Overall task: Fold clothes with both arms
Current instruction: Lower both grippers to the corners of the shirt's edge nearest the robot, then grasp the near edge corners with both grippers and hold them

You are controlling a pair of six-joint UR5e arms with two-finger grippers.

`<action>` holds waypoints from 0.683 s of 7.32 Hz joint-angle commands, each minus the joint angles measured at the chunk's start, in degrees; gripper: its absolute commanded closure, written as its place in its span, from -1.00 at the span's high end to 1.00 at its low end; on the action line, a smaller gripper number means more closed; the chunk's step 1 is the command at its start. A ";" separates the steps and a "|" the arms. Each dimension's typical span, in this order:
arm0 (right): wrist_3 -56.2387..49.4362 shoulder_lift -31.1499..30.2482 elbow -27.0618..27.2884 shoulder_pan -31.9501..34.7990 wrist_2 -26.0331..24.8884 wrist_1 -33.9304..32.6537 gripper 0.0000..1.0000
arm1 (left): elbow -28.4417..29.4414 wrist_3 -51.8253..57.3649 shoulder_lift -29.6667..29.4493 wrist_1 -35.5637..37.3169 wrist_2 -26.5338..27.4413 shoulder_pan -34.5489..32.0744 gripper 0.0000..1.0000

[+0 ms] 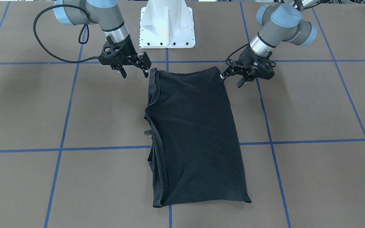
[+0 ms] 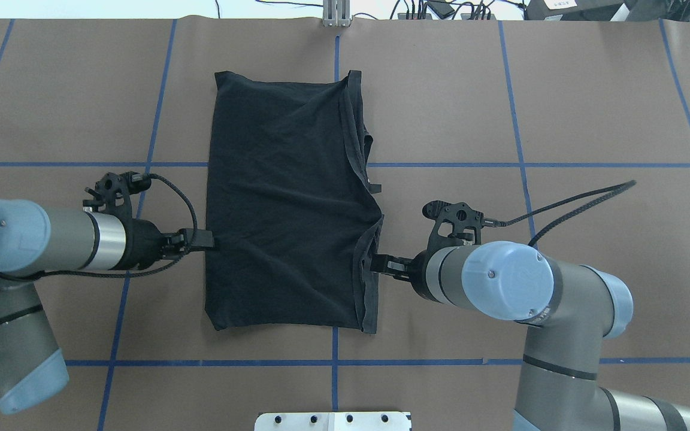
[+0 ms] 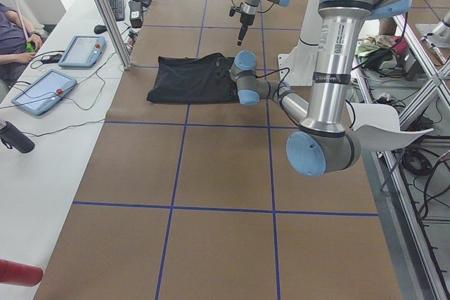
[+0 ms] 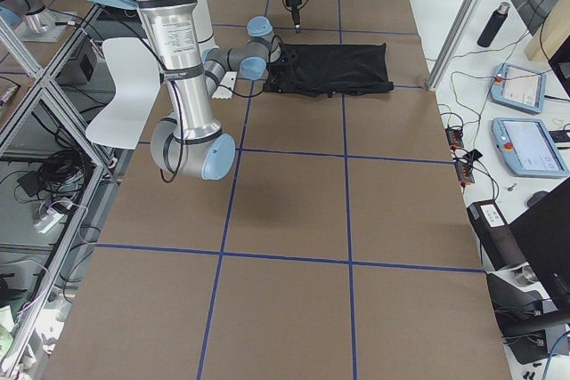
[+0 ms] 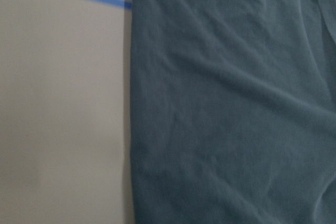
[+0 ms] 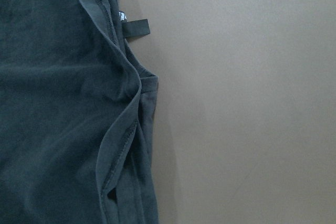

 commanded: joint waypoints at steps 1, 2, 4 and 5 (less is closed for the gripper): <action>1.53 -2.55 0.07 -1.61 -2.59 5.58 0.98 | -0.22 -5.05 2.51 -0.21 6.40 7.78 1.00; 1.53 -2.55 0.06 -2.05 -2.77 5.58 0.99 | -0.13 -7.24 2.53 -0.21 6.50 9.28 1.00; 1.53 -2.55 0.15 -2.67 -3.73 5.58 0.99 | -0.22 -8.31 2.00 -0.21 6.77 10.44 0.82; 1.53 -2.55 0.15 -2.76 -3.82 5.58 0.99 | -0.13 -10.41 1.65 -0.21 6.68 10.53 0.22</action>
